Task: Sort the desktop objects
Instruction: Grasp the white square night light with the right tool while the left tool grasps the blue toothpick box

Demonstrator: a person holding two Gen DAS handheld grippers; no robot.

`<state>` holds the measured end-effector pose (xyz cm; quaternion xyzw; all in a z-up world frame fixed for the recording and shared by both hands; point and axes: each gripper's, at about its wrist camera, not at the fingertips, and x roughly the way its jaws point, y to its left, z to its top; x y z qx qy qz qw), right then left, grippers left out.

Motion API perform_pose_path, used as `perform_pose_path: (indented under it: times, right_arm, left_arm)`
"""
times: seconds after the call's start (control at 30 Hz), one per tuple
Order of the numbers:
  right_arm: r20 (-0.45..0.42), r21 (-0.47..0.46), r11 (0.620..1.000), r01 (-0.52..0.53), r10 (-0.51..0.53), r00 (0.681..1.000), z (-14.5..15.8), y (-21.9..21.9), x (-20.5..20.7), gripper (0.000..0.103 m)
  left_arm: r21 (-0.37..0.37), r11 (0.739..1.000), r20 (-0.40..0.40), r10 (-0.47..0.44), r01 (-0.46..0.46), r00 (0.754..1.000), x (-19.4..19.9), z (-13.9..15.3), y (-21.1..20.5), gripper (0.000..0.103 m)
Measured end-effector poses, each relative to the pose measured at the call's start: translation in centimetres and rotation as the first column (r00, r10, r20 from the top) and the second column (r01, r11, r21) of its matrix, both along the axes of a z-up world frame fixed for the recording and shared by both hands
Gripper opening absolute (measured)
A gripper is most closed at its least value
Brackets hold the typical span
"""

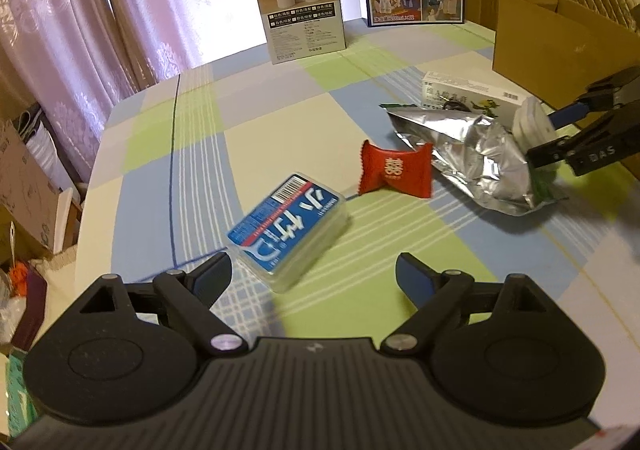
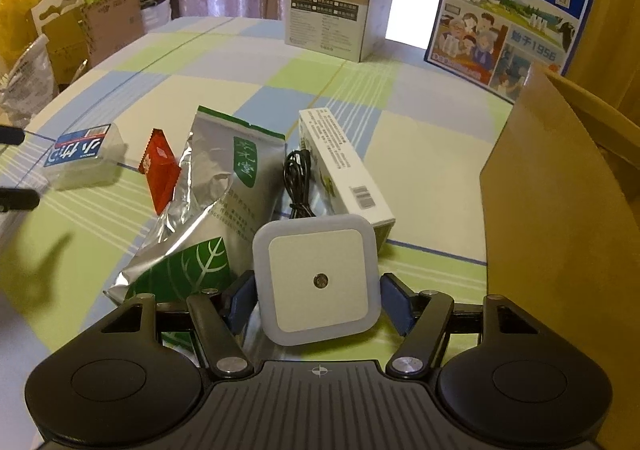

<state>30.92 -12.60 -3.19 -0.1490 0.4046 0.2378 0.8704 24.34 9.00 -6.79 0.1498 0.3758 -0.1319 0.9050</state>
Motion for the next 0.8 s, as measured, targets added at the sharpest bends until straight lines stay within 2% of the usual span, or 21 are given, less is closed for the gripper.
perform_pose_path:
  times: [0.13,0.27,0.4,0.6,0.7,0.73,0.8]
  right_arm:
    - [-0.003,-0.021,1.000,0.010,-0.010,1.000,0.4,0.0,-0.6,0.063]
    - [-0.001,-0.031,0.999,0.014,-0.014,1.000,0.8,-0.1,-1.1,0.063]
    - [-0.009,-0.025,1.000,0.012,-0.012,1.000,0.9,-0.2,-1.6,0.063]
    - [-0.012,-0.028,1.000,0.005,-0.006,1.000,0.7,-0.1,-1.8,0.063]
    - [-0.014,-0.023,1.000,0.009,-0.010,1.000,0.7,-0.3,-1.8,0.063]
    - [-0.015,-0.023,1.000,0.009,-0.009,1.000,0.8,-0.4,-1.9,0.063]
    - [-0.021,-0.018,1.000,0.010,-0.010,1.000,0.9,-0.6,-2.3,0.063]
  left_arm:
    - [0.024,0.999,0.007,-0.021,0.021,1.000,1.1,-0.1,0.6,0.086]
    - [0.076,0.994,-0.002,-0.080,0.080,0.997,2.7,-0.3,0.7,0.087]
    - [0.112,0.982,-0.044,-0.145,0.149,0.988,4.7,-1.0,0.6,0.087]
    - [0.091,0.977,-0.132,-0.182,0.194,0.974,7.1,-2.8,0.6,0.086]
    - [0.084,0.978,-0.155,-0.175,0.189,0.972,7.2,-3.1,0.5,0.071]
    - [0.077,0.979,-0.157,-0.173,0.187,0.972,6.9,-3.1,0.4,0.061]
    - [0.069,0.983,-0.164,-0.156,0.169,0.974,6.3,-3.0,0.2,0.057]
